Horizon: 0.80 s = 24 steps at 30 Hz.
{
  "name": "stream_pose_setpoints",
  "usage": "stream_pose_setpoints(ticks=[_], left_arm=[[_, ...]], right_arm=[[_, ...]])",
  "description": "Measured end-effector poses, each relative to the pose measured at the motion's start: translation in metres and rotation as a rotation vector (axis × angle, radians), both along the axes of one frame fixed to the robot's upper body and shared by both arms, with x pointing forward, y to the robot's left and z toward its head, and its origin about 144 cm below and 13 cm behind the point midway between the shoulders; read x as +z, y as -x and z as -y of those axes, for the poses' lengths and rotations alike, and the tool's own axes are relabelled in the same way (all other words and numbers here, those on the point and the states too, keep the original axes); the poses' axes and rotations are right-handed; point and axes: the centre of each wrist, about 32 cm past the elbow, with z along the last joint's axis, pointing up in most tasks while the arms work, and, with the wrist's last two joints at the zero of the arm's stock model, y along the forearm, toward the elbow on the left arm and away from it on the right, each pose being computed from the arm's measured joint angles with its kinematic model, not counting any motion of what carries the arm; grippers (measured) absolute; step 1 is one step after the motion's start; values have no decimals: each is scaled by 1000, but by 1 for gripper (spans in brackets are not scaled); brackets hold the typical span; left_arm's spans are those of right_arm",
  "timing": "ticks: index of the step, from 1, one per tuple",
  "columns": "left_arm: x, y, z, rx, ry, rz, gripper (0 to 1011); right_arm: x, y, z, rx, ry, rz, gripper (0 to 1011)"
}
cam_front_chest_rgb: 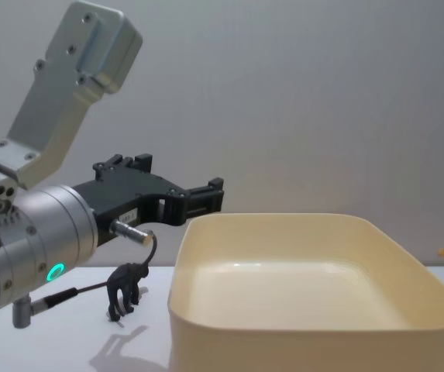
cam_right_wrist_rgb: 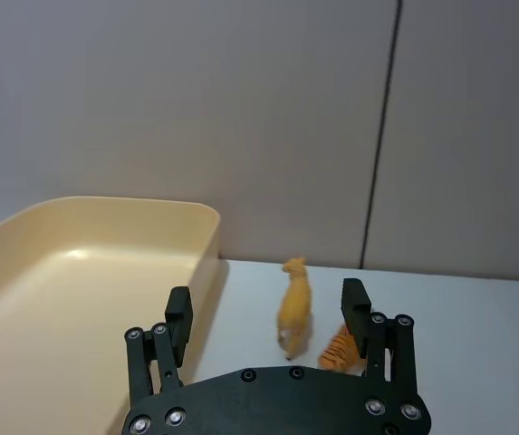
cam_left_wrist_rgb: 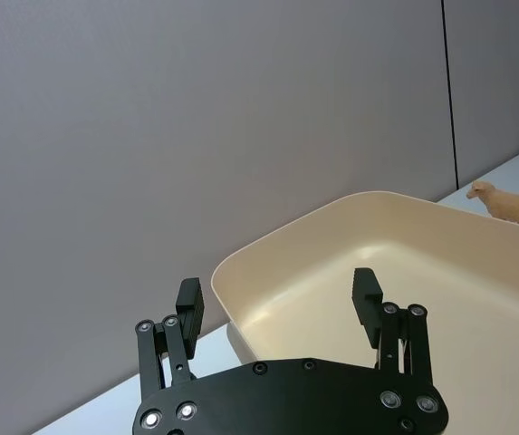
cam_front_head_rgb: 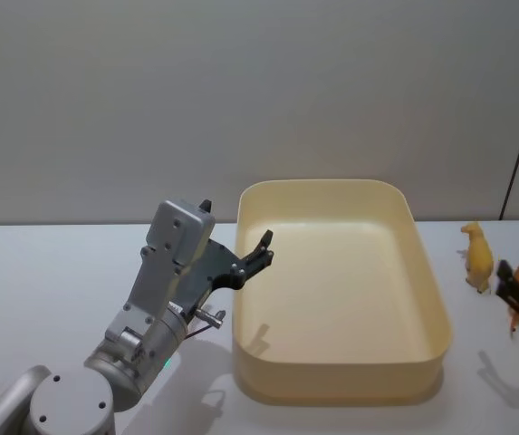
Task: Pick up the toy alternately with two hands and place it into the central storage box.
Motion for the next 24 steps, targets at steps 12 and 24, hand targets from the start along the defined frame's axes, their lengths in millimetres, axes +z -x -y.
stream_pose_setpoints(ticks=[12,24], left_arm=[[0,0,0,0,0,0,1002],[0,0,0,0,0,0,1001]], right_arm=[[-4,-4,16,-155,0,-60,1001],[-14,-39,13,-217,11,-153,1001]])
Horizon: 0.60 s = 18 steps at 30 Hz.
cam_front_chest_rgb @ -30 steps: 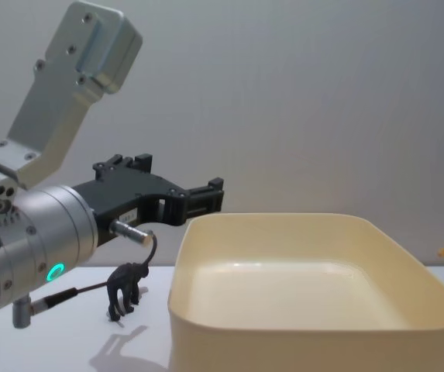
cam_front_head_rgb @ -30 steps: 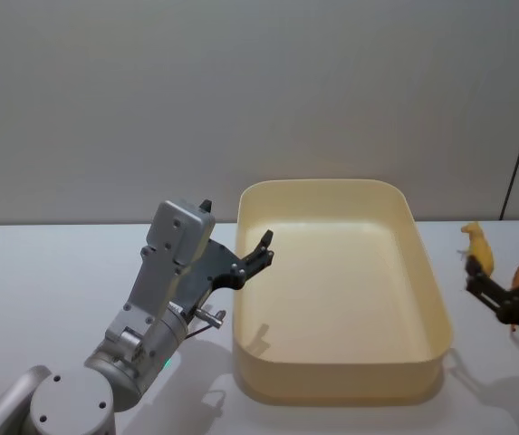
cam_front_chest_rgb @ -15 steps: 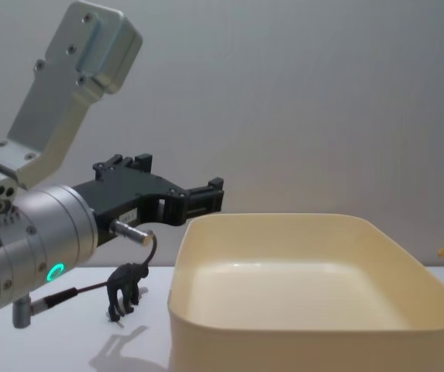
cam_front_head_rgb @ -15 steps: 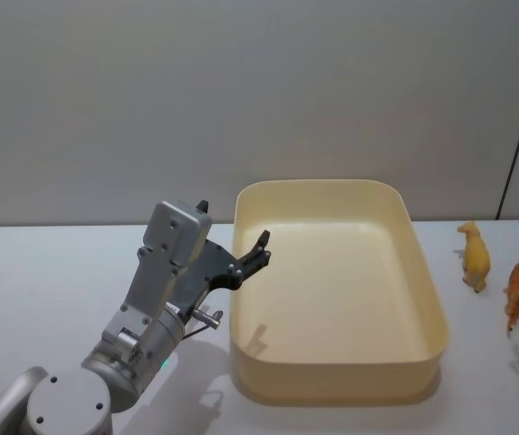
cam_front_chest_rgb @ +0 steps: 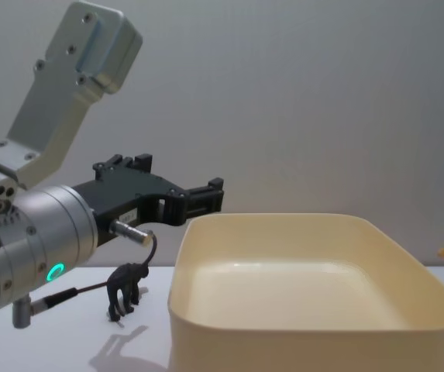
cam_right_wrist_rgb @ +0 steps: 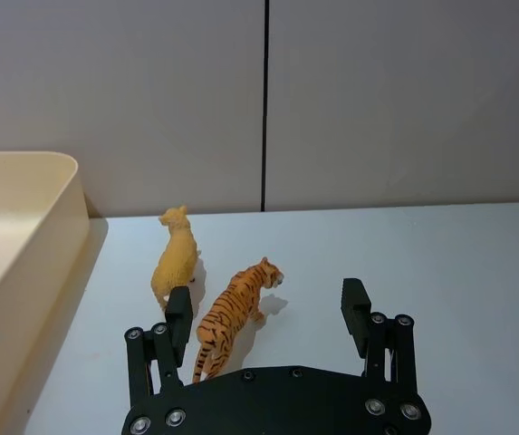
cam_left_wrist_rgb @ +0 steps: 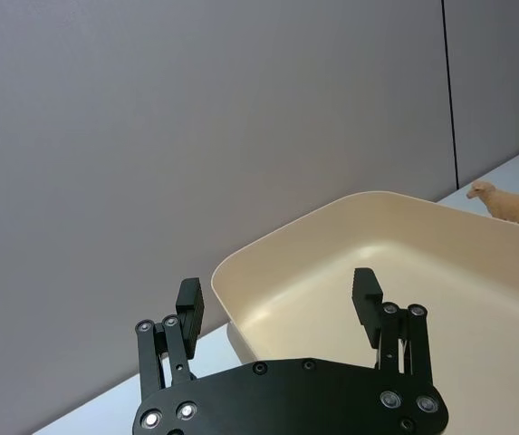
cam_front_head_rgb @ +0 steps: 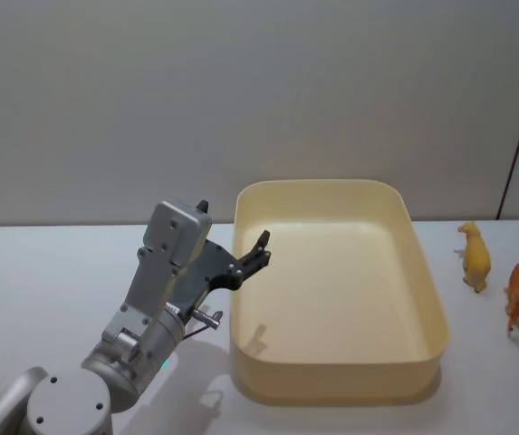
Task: Pick up the toy alternately with two hands and place it into the central storage box.
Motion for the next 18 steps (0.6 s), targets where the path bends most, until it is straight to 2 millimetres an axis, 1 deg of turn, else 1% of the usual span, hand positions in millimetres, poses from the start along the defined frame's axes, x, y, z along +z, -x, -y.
stream_pose_setpoints(ticks=[4,10,18], left_arm=[[0,0,0,0,0,0,1001],[0,0,0,0,0,0,1001],[0,0,0,0,0,0,1002]], right_arm=[[-4,-7,-3,5,9,-23,1001],[-15,-22,-12,8,34,-70,1001],[-27,-37,-21,-4,70,-100,1001]])
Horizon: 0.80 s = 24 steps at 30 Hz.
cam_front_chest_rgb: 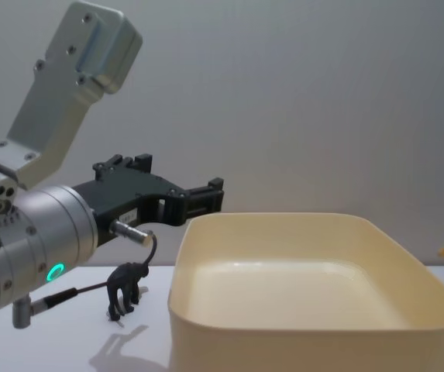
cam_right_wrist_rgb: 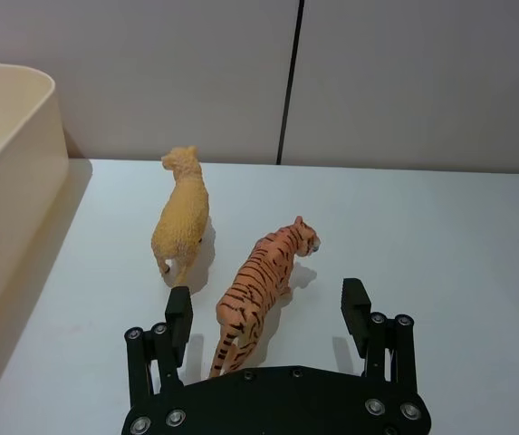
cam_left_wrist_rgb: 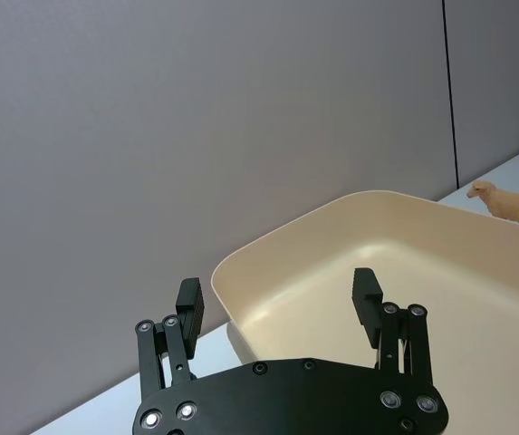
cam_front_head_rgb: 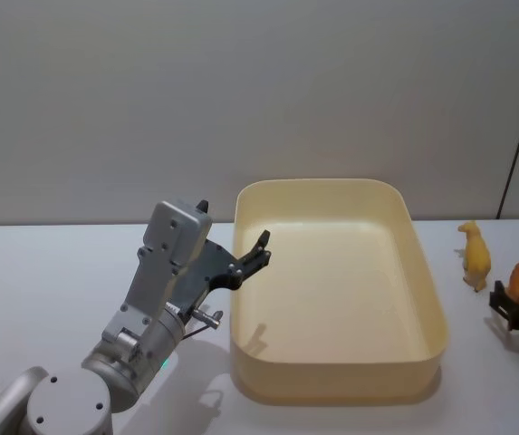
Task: Pick up the toy alternately with two hands and place it into the central storage box.
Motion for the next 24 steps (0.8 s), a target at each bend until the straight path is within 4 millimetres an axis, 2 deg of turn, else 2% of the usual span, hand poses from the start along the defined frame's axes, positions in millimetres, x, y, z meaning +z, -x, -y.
stream_pose_setpoints(ticks=[4,9,12,14,15,22,24], left_arm=[[0,0,0,0,0,0,1001],[0,0,0,0,0,0,1001],[0,0,0,0,0,0,1001],[0,0,0,0,0,0,1001],[0,0,0,0,0,0,1001],[0,0,0,0,0,0,1001],[0,0,0,0,0,0,1001]], right_arm=[[-5,-6,-4,-6,17,-6,997],[-9,-11,-9,-10,33,-11,891],[-11,-13,-10,-11,38,-12,785],[-11,-14,-11,-12,41,-13,755],[-12,-15,-12,-12,43,-13,690],[-13,-18,-14,-13,50,-16,511],[-14,-18,-14,-13,52,-16,429]])
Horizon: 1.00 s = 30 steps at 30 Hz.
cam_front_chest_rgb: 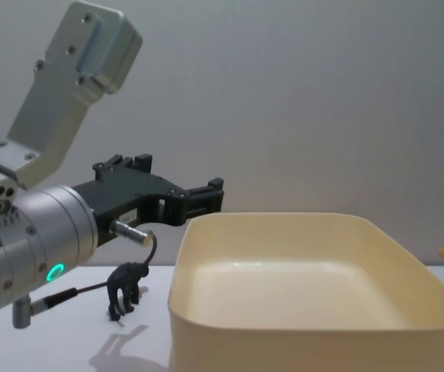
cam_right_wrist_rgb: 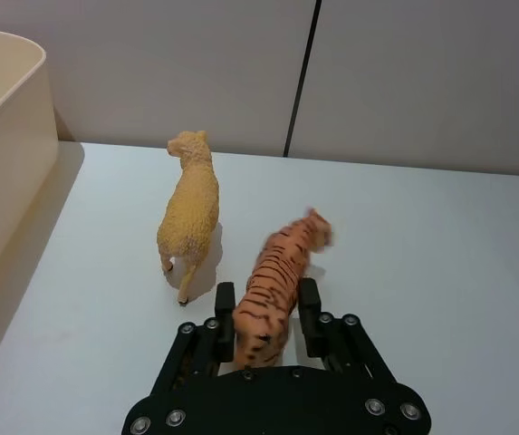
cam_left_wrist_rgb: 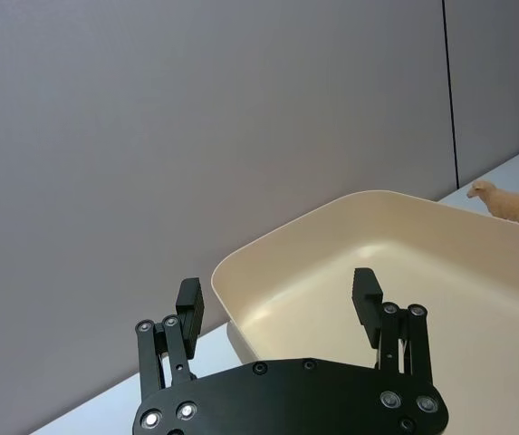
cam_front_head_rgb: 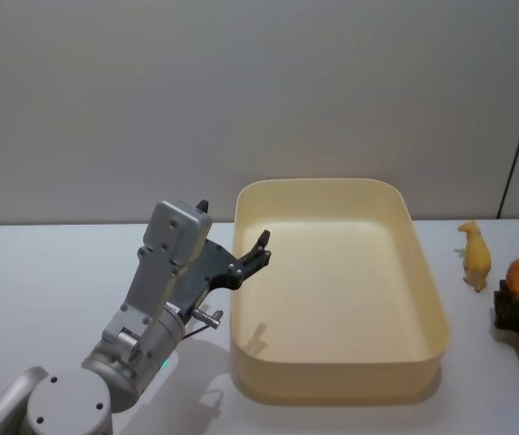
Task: Pick up the toy alternately with two hands and place it into the central storage box.
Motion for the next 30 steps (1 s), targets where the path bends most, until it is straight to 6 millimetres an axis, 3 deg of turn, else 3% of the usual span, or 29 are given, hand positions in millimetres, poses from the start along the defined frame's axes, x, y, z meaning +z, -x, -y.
stream_pose_setpoints(ticks=[5,23,30], left_arm=[[0,0,0,0,0,0,1001],[0,0,0,0,0,0,1001],[0,0,0,0,0,0,1001]], right_arm=[[0,4,2,1,0,8,302],[11,56,35,36,-2,63,299],[26,75,46,119,-12,89,298]])
